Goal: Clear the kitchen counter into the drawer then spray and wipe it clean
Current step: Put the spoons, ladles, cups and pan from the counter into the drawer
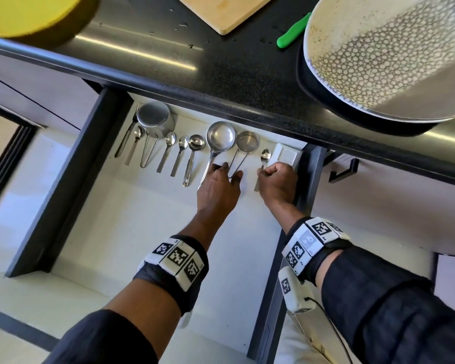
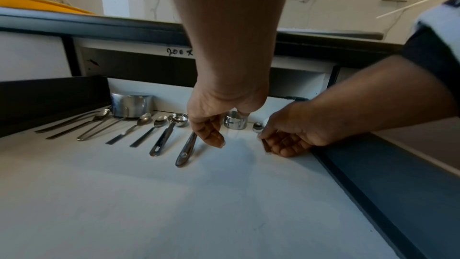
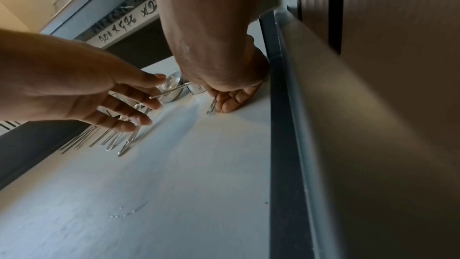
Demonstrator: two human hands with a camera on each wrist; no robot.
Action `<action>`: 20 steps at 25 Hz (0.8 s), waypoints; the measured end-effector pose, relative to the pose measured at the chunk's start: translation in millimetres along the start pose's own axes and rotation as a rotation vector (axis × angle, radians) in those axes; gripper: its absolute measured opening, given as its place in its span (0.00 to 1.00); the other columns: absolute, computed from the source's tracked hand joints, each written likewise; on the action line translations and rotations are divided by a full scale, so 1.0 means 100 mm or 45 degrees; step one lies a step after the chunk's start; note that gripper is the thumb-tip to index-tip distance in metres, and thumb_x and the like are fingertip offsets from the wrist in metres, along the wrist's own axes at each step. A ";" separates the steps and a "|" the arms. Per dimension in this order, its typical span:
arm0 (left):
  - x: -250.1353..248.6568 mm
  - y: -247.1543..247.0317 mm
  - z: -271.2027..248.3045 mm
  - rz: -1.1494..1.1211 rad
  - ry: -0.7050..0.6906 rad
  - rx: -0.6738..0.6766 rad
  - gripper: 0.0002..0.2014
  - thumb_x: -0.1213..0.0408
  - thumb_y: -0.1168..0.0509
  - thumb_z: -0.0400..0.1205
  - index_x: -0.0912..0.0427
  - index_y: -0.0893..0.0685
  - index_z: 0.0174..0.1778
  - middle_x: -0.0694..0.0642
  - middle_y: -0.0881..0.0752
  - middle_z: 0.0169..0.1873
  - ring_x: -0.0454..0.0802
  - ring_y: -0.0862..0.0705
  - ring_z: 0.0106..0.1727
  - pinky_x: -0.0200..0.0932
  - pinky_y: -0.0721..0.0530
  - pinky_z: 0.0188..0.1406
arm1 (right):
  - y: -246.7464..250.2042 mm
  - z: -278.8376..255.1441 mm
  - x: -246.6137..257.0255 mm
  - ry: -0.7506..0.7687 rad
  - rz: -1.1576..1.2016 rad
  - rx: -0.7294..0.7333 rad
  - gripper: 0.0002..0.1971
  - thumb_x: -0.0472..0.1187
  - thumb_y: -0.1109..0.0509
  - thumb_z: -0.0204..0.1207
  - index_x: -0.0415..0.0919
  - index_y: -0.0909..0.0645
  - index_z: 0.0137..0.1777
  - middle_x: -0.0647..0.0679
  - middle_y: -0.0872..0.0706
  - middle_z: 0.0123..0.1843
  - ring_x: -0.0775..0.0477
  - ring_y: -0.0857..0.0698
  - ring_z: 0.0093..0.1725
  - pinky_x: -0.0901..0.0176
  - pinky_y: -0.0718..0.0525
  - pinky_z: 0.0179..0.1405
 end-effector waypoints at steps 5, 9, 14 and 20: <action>-0.10 0.37 -0.40 -0.046 -0.103 -0.032 0.25 0.49 0.41 0.86 0.62 0.24 0.74 0.60 0.22 0.69 0.60 0.21 0.68 0.57 0.20 0.62 | 0.37 -0.19 0.27 0.131 -0.022 0.041 0.06 0.42 0.25 0.75 0.42 0.16 0.39 0.50 0.13 0.38 0.47 0.14 0.42 0.59 0.17 0.40; -0.44 0.66 -0.67 -0.092 -0.242 -0.058 0.25 0.48 0.39 0.85 0.57 0.24 0.76 0.57 0.23 0.73 0.58 0.19 0.67 0.59 0.20 0.67 | 1.01 -0.50 0.60 0.367 0.190 0.061 0.06 0.40 0.21 0.72 0.42 0.16 0.37 0.53 0.12 0.35 0.51 0.13 0.37 0.57 0.13 0.37; -1.50 0.85 -0.96 -0.088 -0.591 -0.057 0.22 0.50 0.35 0.84 0.52 0.21 0.73 0.53 0.20 0.69 0.53 0.16 0.59 0.47 0.19 0.57 | 2.41 -0.58 0.45 0.492 0.310 -0.053 0.07 0.40 0.18 0.70 0.42 0.14 0.36 0.51 0.12 0.31 0.52 0.13 0.32 0.54 0.12 0.35; -2.63 0.45 -1.13 -0.067 -0.858 0.037 0.22 0.55 0.30 0.80 0.51 0.20 0.71 0.49 0.18 0.64 0.48 0.14 0.50 0.51 0.15 0.55 | 3.83 0.08 0.04 0.514 0.108 -0.237 0.07 0.39 0.18 0.69 0.43 0.15 0.37 0.53 0.13 0.35 0.57 0.17 0.35 0.61 0.19 0.41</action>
Point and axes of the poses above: each hand's wrist, its own z-axis towards the middle knuckle, its own y-axis out of the back of the hand, x = y × z, the point moved 8 cm from there along z, towards the middle knuckle
